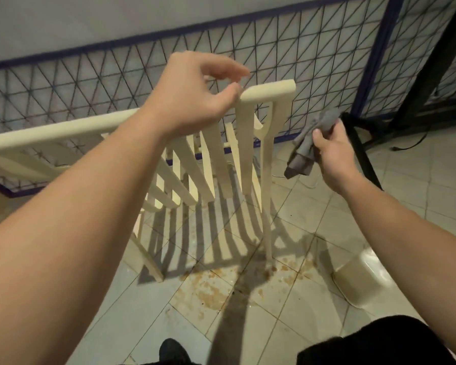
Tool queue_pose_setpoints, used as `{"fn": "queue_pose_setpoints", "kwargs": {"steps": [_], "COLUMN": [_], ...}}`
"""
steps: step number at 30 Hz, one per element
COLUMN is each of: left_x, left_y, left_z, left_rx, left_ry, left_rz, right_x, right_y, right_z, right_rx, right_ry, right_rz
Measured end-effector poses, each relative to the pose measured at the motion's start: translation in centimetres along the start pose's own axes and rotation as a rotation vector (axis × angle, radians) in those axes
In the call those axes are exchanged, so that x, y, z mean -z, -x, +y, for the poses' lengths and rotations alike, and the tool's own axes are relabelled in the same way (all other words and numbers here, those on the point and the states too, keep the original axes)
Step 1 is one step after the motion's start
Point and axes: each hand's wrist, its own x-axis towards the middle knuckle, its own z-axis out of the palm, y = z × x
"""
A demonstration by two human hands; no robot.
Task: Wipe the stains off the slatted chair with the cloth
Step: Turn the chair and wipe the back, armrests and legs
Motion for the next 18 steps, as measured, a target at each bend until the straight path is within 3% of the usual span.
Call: {"fn": "queue_pose_setpoints", "kwargs": {"steps": [5, 8, 13, 18], "left_x": [2.0, 2.2, 3.7, 5.3], "left_y": [4.6, 7.7, 10.2, 10.5], "left_z": [-1.0, -2.4, -4.8, -5.8], "left_rx": [0.055, 0.176, 0.495, 0.488], "left_ry": [-0.084, -0.166, -0.405, -0.570], "left_rz": [0.235, 0.370, 0.303, 0.135], "right_x": [-1.1, -1.3, -2.5, -3.3], "right_y": [0.6, 1.2, 1.0, 0.9], "right_z": [-6.8, -8.9, -10.3, -10.7], "right_rx": [0.162, 0.235, 0.258, 0.161], "right_ry": [0.152, 0.323, 0.622, 0.677], "right_rz": [-0.258, -0.380, -0.355, -0.346]}}
